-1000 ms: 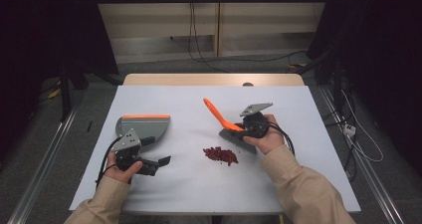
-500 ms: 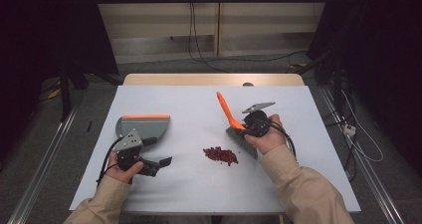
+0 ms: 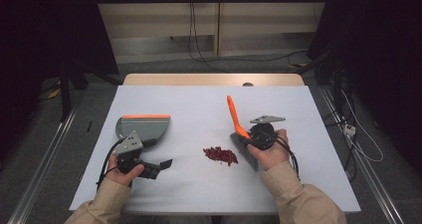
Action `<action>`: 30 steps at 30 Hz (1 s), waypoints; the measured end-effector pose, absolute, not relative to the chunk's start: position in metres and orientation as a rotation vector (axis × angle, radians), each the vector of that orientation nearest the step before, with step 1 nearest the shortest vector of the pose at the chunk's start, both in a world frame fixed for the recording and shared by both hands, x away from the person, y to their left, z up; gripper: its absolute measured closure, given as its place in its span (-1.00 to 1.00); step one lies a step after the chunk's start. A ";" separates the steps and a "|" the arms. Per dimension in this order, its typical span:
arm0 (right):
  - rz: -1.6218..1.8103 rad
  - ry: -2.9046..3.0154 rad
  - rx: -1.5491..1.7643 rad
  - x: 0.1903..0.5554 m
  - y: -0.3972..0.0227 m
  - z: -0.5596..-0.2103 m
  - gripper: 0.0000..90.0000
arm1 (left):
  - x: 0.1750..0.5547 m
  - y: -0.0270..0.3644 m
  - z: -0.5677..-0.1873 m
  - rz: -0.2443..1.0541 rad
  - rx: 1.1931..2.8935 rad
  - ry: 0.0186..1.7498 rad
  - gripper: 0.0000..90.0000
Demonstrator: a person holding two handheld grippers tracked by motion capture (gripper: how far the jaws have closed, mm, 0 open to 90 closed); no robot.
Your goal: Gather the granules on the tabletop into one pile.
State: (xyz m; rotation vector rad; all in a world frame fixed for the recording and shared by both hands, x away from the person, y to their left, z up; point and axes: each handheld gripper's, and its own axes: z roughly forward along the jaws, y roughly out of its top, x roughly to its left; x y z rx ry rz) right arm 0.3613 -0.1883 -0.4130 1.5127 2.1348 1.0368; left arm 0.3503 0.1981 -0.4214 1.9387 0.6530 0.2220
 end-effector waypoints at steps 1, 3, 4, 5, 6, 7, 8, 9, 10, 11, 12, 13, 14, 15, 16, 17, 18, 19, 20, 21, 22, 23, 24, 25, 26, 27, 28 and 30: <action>1.042 2.128 1.506 0.361 -0.184 -0.414 0.59 | 0.351 0.198 -0.422 0.224 1.943 0.650 -0.90; 1.040 2.120 1.493 0.363 -0.175 -0.415 0.59 | 0.351 0.198 -0.422 0.223 1.943 0.653 -0.90; 1.041 2.126 1.486 0.364 -0.170 -0.415 0.59 | 0.351 0.199 -0.422 0.221 1.942 0.654 -0.90; 1.039 2.122 1.479 0.365 -0.166 -0.415 0.59 | 0.351 0.199 -0.422 0.221 1.940 0.655 -0.90; 1.042 2.123 1.473 0.367 -0.162 -0.415 0.59 | 0.351 0.200 -0.422 0.220 1.939 0.656 -0.90; 1.044 2.125 1.472 0.368 -0.158 -0.416 0.59 | 0.351 0.200 -0.422 0.223 1.939 0.658 -0.90; 1.035 2.123 1.462 0.369 -0.155 -0.416 0.59 | 0.351 0.201 -0.422 0.222 1.937 0.661 -0.90; 1.028 2.129 1.457 0.370 -0.152 -0.415 0.59 | 0.351 0.201 -0.422 0.223 1.937 0.661 -0.90; 1.027 2.129 1.453 0.370 -0.149 -0.415 0.59 | 0.351 0.202 -0.421 0.225 1.942 0.659 -0.90; 1.023 2.122 1.450 0.371 -0.148 -0.415 0.59 | 0.351 0.202 -0.421 0.226 1.942 0.658 -0.90; 1.027 2.127 1.448 0.371 -0.146 -0.416 0.59 | 0.351 0.202 -0.421 0.226 1.942 0.659 -0.90; 1.027 2.123 1.453 0.372 -0.146 -0.416 0.59 | 0.351 0.202 -0.421 0.226 1.939 0.662 -0.90; 1.027 2.118 1.450 0.372 -0.145 -0.416 0.59 | 0.351 0.202 -0.421 0.224 1.939 0.666 -0.90; 1.034 2.119 1.444 0.373 -0.145 -0.416 0.59 | 0.351 0.202 -0.421 0.224 1.941 0.665 -0.90; 1.030 2.114 1.444 0.373 -0.145 -0.416 0.59 | 0.351 0.202 -0.422 0.225 1.940 0.669 -0.90; 1.030 2.111 1.441 0.373 -0.145 -0.417 0.59 | 0.351 0.202 -0.422 0.225 1.938 0.670 -0.90; 1.040 2.112 1.448 0.375 -0.145 -0.417 0.59 | 0.351 0.202 -0.421 0.226 1.939 0.670 -0.90; 1.042 2.109 1.455 0.375 -0.145 -0.417 0.59 | 0.351 0.202 -0.422 0.225 1.938 0.671 -0.90; 1.051 2.109 1.449 0.376 -0.145 -0.417 0.59 | 0.351 0.202 -0.422 0.225 1.939 0.671 -0.90; 1.054 2.115 1.448 0.376 -0.145 -0.417 0.59 | 0.352 0.202 -0.421 0.230 1.943 0.666 -0.90; 1.057 2.116 1.445 0.377 -0.145 -0.417 0.59 | 0.352 0.202 -0.422 0.229 1.943 0.668 -0.90; 1.063 2.118 1.444 0.377 -0.145 -0.418 0.59 | 0.352 0.202 -0.422 0.228 1.943 0.668 -0.90; 1.059 2.119 1.444 0.378 -0.145 -0.418 0.59 | 0.352 0.202 -0.422 0.230 1.942 0.670 -0.90; 1.063 2.121 1.440 0.378 -0.144 -0.417 0.59 | 0.352 0.202 -0.422 0.228 1.939 0.674 -0.90; 1.078 2.118 1.436 0.379 -0.144 -0.417 0.59 | 0.352 0.202 -0.422 0.226 1.937 0.676 -0.90; 1.077 2.118 1.432 0.379 -0.143 -0.418 0.59 | 0.352 0.202 -0.422 0.228 1.939 0.674 -0.90; 1.076 2.122 1.425 0.380 -0.142 -0.418 0.59 | 0.352 0.202 -0.422 0.228 1.941 0.673 -0.90; 1.078 2.117 1.422 0.381 -0.141 -0.418 0.59 | 0.352 0.202 -0.422 0.226 1.939 0.679 -0.90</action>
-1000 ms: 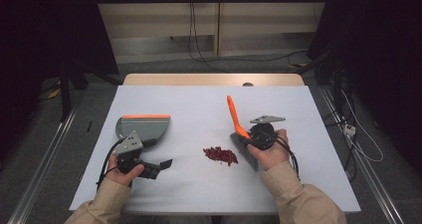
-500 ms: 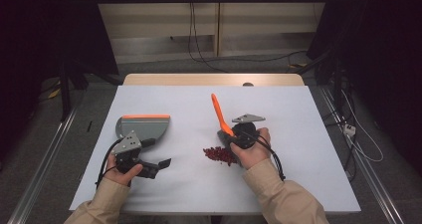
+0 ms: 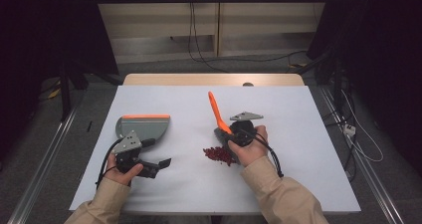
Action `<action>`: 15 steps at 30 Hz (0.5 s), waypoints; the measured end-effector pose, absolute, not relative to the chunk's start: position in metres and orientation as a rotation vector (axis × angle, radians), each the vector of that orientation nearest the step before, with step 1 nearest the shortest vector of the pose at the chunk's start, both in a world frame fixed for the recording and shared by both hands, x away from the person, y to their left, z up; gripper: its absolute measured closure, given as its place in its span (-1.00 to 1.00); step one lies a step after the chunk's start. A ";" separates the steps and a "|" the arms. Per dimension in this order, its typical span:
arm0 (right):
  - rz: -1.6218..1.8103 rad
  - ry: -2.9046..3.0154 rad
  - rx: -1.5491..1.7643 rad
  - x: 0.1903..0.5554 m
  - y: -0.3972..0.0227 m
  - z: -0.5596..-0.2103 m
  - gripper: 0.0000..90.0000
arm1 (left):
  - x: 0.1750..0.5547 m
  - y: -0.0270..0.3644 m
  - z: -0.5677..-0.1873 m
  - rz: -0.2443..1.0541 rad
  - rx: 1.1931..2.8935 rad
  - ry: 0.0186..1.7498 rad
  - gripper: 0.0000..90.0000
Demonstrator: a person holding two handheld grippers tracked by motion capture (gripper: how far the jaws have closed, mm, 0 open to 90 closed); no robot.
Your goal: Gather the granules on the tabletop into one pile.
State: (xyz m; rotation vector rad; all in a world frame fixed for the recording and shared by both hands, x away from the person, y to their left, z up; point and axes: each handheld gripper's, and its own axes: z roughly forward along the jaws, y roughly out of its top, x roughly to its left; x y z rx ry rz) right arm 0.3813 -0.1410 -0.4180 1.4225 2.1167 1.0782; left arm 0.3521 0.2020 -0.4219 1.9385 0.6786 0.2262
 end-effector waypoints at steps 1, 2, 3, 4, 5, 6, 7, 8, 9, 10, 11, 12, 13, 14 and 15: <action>1.077 2.124 1.426 0.382 -0.141 -0.418 0.59 | 0.352 0.202 -0.422 0.227 1.939 0.681 -0.90; 1.076 2.125 1.425 0.382 -0.141 -0.418 0.59 | 0.352 0.203 -0.422 0.227 1.938 0.682 -0.90; 1.080 2.131 1.421 0.382 -0.141 -0.417 0.59 | 0.352 0.203 -0.421 0.228 1.938 0.681 -0.90; 1.077 2.134 1.422 0.381 -0.141 -0.417 0.59 | 0.352 0.204 -0.421 0.229 1.936 0.682 -0.90; 1.076 2.133 1.420 0.380 -0.141 -0.416 0.59 | 0.352 0.205 -0.420 0.229 1.933 0.684 -0.90; 1.081 2.134 1.415 0.379 -0.142 -0.415 0.59 | 0.352 0.205 -0.420 0.233 1.931 0.685 -0.90; 1.082 2.132 1.411 0.379 -0.143 -0.414 0.59 | 0.352 0.206 -0.420 0.233 1.927 0.690 -0.90; 1.087 2.127 1.410 0.378 -0.143 -0.413 0.59 | 0.352 0.207 -0.419 0.236 1.927 0.690 -0.90; 1.099 2.125 1.412 0.378 -0.144 -0.412 0.59 | 0.352 0.207 -0.418 0.238 1.924 0.690 -0.90; 1.108 2.119 1.413 0.377 -0.145 -0.411 0.59 | 0.352 0.208 -0.418 0.238 1.923 0.694 -0.90; 1.107 2.121 1.410 0.377 -0.146 -0.411 0.59 | 0.352 0.209 -0.417 0.237 1.918 0.701 -0.90; 1.107 2.124 1.408 0.377 -0.146 -0.410 0.59 | 0.352 0.209 -0.416 0.238 1.916 0.707 -0.90; 1.105 2.125 1.404 0.377 -0.147 -0.410 0.59 | 0.352 0.211 -0.415 0.242 1.913 0.707 -0.90; 1.110 2.126 1.405 0.376 -0.148 -0.410 0.59 | 0.352 0.212 -0.414 0.242 1.910 0.717 -0.90; 1.113 2.126 1.410 0.376 -0.149 -0.410 0.59 | 0.352 0.214 -0.413 0.244 1.904 0.724 -0.90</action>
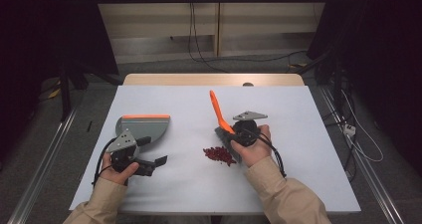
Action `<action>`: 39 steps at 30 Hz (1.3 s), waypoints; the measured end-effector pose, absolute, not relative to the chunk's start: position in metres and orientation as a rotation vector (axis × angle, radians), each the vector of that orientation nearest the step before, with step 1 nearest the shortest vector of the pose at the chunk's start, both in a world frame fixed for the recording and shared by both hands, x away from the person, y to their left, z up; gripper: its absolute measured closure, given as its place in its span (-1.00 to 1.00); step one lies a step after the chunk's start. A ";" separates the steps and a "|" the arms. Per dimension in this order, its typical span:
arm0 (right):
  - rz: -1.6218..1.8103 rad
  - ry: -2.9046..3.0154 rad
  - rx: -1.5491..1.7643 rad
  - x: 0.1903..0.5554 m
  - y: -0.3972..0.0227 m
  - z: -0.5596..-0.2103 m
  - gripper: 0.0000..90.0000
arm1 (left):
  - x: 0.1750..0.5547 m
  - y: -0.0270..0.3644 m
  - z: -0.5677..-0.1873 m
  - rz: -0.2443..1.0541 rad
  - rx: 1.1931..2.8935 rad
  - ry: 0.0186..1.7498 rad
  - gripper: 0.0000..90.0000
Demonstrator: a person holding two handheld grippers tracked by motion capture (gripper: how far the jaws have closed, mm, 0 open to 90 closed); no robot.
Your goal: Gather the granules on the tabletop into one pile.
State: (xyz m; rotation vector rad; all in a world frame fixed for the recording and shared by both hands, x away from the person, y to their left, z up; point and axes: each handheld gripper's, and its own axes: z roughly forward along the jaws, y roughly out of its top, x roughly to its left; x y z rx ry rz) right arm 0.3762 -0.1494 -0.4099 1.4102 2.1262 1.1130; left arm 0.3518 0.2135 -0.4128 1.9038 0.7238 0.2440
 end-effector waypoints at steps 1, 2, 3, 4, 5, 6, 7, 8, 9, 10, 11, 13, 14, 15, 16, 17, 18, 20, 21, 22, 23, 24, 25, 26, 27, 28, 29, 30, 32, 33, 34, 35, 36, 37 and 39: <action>1.117 2.127 1.405 0.376 -0.151 -0.410 0.59 | 0.352 0.215 -0.412 0.246 1.903 0.726 -0.90; 1.126 2.122 1.408 0.376 -0.153 -0.409 0.59 | 0.352 0.218 -0.410 0.247 1.899 0.740 -0.90; 1.136 2.118 1.411 0.375 -0.155 -0.408 0.59 | 0.353 0.220 -0.409 0.244 1.890 0.756 -0.90; 1.150 2.115 1.408 0.375 -0.158 -0.407 0.59 | 0.353 0.224 -0.407 0.253 1.885 0.779 -0.90; 1.167 2.109 1.414 0.374 -0.162 -0.406 0.59 | 0.353 0.226 -0.406 0.253 1.881 0.801 -0.90; 1.173 2.107 1.420 0.374 -0.165 -0.406 0.59 | 0.354 0.229 -0.406 0.256 1.889 0.823 -0.90; 1.171 2.103 1.425 0.374 -0.168 -0.406 0.59 | 0.354 0.231 -0.406 0.262 1.890 0.840 -0.89; 1.172 2.096 1.428 0.374 -0.172 -0.405 0.59 | 0.354 0.234 -0.406 0.269 1.893 0.852 -0.89; 1.181 2.085 1.441 0.374 -0.176 -0.405 0.59 | 0.355 0.236 -0.406 0.275 1.895 0.869 -0.89; 1.193 2.077 1.445 0.374 -0.180 -0.405 0.59 | 0.355 0.238 -0.406 0.285 1.899 0.882 -0.88; 1.203 2.074 1.449 0.374 -0.183 -0.404 0.59 | 0.355 0.240 -0.406 0.295 1.907 0.893 -0.87; 1.211 2.065 1.447 0.373 -0.188 -0.403 0.59 | 0.355 0.243 -0.406 0.315 1.915 0.925 -0.84; 1.215 2.062 1.448 0.372 -0.189 -0.403 0.59 | 0.355 0.244 -0.406 0.319 1.917 0.948 -0.82; 1.220 2.061 1.449 0.372 -0.190 -0.403 0.59 | 0.355 0.246 -0.407 0.332 1.921 0.967 -0.79; 1.223 2.058 1.449 0.371 -0.192 -0.404 0.59 | 0.355 0.248 -0.409 0.335 1.922 0.997 -0.77; 1.232 2.052 1.453 0.371 -0.193 -0.404 0.59 | 0.355 0.250 -0.410 0.335 1.933 1.011 -0.75; 1.234 2.051 1.453 0.371 -0.194 -0.405 0.59 | 0.355 0.252 -0.412 0.344 1.932 1.032 -0.72; 1.230 2.054 1.447 0.371 -0.195 -0.406 0.59 | 0.355 0.255 -0.415 0.362 1.947 1.080 -0.68; 1.233 2.052 1.447 0.370 -0.196 -0.407 0.59 | 0.355 0.257 -0.417 0.369 1.946 1.096 -0.65; 1.240 2.056 1.448 0.370 -0.196 -0.408 0.59 | 0.355 0.259 -0.418 0.365 1.942 1.112 -0.65; 1.240 2.060 1.452 0.370 -0.196 -0.409 0.59 | 0.356 0.260 -0.419 0.371 1.944 1.126 -0.63; 1.238 2.061 1.455 0.371 -0.196 -0.410 0.59 | 0.356 0.261 -0.421 0.385 1.955 1.137 -0.61; 1.235 2.063 1.451 0.371 -0.196 -0.410 0.59 | 0.357 0.261 -0.422 0.385 1.955 1.145 -0.60; 1.237 2.061 1.452 0.371 -0.196 -0.410 0.58 | 0.357 0.262 -0.423 0.382 1.957 1.156 -0.60; 1.245 2.058 1.454 0.370 -0.196 -0.410 0.59 | 0.358 0.263 -0.424 0.383 1.953 1.162 -0.58; 1.247 2.057 1.453 0.370 -0.196 -0.410 0.59 | 0.358 0.264 -0.425 0.382 1.952 1.167 -0.56; 1.247 2.057 1.454 0.370 -0.196 -0.410 0.59 | 0.358 0.264 -0.426 0.382 1.953 1.175 -0.53; 1.249 2.051 1.456 0.370 -0.197 -0.410 0.59 | 0.359 0.265 -0.427 0.375 1.961 1.178 -0.52; 1.250 2.045 1.458 0.370 -0.197 -0.410 0.59 | 0.360 0.265 -0.429 0.371 1.961 1.188 -0.50; 1.249 2.045 1.458 0.369 -0.198 -0.410 0.59 | 0.360 0.265 -0.430 0.370 1.966 1.192 -0.48; 1.247 2.043 1.457 0.369 -0.198 -0.410 0.59 | 0.362 0.264 -0.431 0.369 1.972 1.195 -0.47; 1.243 2.046 1.457 0.369 -0.198 -0.410 0.59 | 0.362 0.263 -0.432 0.370 1.975 1.198 -0.46; 1.242 2.044 1.458 0.369 -0.198 -0.411 0.59 | 0.363 0.262 -0.433 0.368 1.984 1.205 -0.43; 1.243 2.042 1.458 0.369 -0.198 -0.411 0.59 | 0.364 0.261 -0.434 0.367 1.993 1.205 -0.41; 1.241 2.045 1.464 0.369 -0.198 -0.411 0.59 | 0.366 0.261 -0.434 0.373 2.001 1.216 -0.41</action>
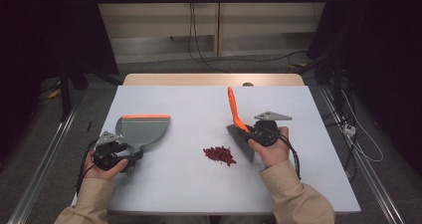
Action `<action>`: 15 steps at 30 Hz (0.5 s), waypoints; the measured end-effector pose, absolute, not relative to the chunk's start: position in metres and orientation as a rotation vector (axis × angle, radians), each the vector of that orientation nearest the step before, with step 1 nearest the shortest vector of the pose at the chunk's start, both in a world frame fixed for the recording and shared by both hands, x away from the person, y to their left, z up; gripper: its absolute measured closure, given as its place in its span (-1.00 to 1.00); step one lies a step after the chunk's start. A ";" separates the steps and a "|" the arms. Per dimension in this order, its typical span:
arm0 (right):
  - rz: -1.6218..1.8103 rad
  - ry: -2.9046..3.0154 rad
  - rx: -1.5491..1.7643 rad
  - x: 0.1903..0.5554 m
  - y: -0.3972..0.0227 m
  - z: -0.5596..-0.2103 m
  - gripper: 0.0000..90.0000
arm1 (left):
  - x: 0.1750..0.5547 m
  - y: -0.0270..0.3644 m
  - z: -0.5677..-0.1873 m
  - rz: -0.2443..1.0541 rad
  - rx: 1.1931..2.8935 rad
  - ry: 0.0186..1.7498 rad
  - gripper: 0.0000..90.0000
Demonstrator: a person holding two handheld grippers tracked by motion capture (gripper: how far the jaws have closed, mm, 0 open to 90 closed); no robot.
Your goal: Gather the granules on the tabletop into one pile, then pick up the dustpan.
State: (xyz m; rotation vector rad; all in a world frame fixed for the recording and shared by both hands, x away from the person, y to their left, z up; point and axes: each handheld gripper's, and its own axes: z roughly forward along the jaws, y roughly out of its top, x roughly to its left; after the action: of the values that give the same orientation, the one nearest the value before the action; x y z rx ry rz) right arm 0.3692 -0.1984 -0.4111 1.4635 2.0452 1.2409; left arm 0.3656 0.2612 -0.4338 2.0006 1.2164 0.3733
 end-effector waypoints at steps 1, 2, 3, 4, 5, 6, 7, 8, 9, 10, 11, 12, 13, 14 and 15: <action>1.242 2.043 1.460 0.369 -0.199 -0.411 0.59 | 0.366 0.261 -0.433 0.370 1.994 1.222 -0.39; 1.245 2.043 1.457 0.369 -0.200 -0.411 0.59 | 0.366 0.262 -0.434 0.367 1.993 1.222 -0.37; 1.244 2.038 1.459 0.369 -0.201 -0.411 0.59 | 0.366 0.263 -0.434 0.367 1.996 1.224 -0.34; 1.244 2.038 1.457 0.369 -0.201 -0.411 0.59 | 0.365 0.263 -0.434 0.366 2.004 1.228 -0.32; 1.243 2.042 1.457 0.369 -0.202 -0.411 0.59 | 0.365 0.264 -0.434 0.370 2.006 1.235 -0.31; 1.244 2.038 1.461 0.368 -0.202 -0.411 0.59 | 0.365 0.264 -0.434 0.373 2.009 1.240 -0.32; 1.243 2.036 1.462 0.368 -0.203 -0.411 0.59 | 0.365 0.265 -0.435 0.363 2.004 1.249 -0.32; 1.245 2.039 1.461 0.368 -0.204 -0.411 0.59 | 0.365 0.266 -0.435 0.361 2.002 1.254 -0.32; 1.245 2.037 1.463 0.368 -0.204 -0.411 0.59 | 0.366 0.267 -0.436 0.359 2.003 1.262 -0.32; 1.243 2.037 1.460 0.367 -0.204 -0.411 0.59 | 0.366 0.268 -0.435 0.354 2.011 1.263 -0.31; 1.242 2.037 1.458 0.367 -0.204 -0.411 0.59 | 0.366 0.268 -0.436 0.360 2.004 1.273 -0.29; 1.243 2.036 1.459 0.367 -0.204 -0.411 0.58 | 0.366 0.268 -0.435 0.365 2.009 1.278 -0.22; 1.244 2.039 1.456 0.368 -0.204 -0.411 0.59 | 0.367 0.269 -0.435 0.377 2.018 1.280 -0.14; 1.246 2.039 1.458 0.368 -0.203 -0.411 0.59 | 0.368 0.270 -0.434 0.382 2.019 1.290 -0.09; 1.245 2.040 1.457 0.368 -0.203 -0.411 0.59 | 0.370 0.271 -0.434 0.381 2.022 1.296 -0.05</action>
State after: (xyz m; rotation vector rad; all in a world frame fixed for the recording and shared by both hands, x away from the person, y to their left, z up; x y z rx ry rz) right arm 0.3675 -0.2026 -0.4109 1.4571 2.0399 1.2454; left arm 0.3700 0.2712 -0.4344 2.0217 1.2955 0.3810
